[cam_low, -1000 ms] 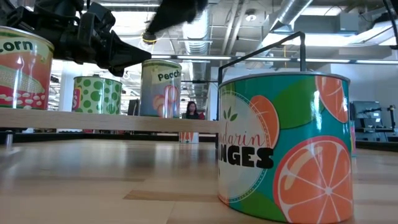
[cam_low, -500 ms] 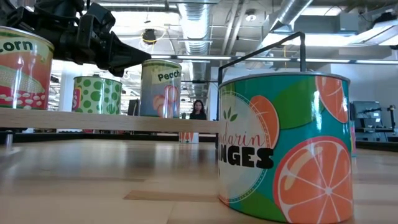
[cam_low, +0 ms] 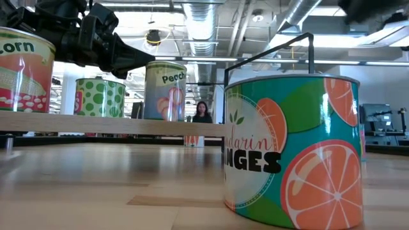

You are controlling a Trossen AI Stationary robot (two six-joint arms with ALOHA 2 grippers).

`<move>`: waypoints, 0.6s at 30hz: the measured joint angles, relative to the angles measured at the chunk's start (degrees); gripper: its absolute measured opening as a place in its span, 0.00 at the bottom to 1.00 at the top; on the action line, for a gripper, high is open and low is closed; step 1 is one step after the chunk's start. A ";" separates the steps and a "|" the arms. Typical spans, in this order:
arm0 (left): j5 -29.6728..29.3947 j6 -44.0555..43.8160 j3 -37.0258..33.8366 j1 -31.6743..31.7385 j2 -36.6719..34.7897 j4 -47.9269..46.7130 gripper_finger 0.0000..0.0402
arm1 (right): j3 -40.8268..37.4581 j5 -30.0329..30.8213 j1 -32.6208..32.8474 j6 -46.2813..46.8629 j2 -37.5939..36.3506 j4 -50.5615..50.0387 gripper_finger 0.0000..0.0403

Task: Pick and place cans onto a shelf
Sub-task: Put the canned corn on the shelf

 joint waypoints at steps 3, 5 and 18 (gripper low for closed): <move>0.00 -0.13 0.00 0.01 0.00 -0.32 0.00 | -2.13 1.13 -0.16 7.72 1.83 -4.59 0.18; 0.02 -0.13 0.00 0.01 0.00 -0.37 0.00 | -3.48 1.09 -0.79 11.63 3.42 -7.28 0.24; 0.02 -0.06 0.00 0.00 0.00 -0.91 0.00 | -5.09 -3.35 -11.38 14.09 14.33 -12.78 0.50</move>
